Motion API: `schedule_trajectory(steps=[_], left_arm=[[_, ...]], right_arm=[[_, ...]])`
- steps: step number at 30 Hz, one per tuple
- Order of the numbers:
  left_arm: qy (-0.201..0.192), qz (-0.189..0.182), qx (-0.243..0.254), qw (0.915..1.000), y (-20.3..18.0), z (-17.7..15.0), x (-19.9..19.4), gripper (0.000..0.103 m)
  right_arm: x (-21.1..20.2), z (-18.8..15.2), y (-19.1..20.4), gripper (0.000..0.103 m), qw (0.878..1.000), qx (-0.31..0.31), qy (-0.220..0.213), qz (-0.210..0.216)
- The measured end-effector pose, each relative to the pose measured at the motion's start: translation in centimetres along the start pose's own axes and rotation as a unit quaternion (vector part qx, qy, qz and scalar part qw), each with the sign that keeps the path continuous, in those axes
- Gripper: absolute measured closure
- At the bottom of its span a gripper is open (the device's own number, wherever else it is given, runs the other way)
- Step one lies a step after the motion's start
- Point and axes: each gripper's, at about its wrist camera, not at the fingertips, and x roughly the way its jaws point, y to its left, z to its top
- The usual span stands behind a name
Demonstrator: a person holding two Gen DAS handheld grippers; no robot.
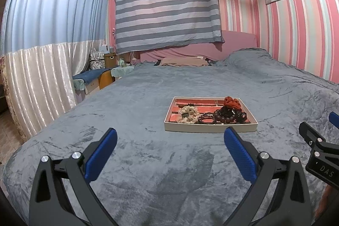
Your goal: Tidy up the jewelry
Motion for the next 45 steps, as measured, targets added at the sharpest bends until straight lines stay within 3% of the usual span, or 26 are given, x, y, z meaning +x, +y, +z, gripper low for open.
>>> schedule_trajectory(steps=[45], left_arm=[[-0.001,0.006,0.004,1.0000,0.02,-0.14,-0.28,0.005]], right_arm=[[-0.01,-0.19,-0.27,0.004,1.000,-0.002,-0.004,-0.006]])
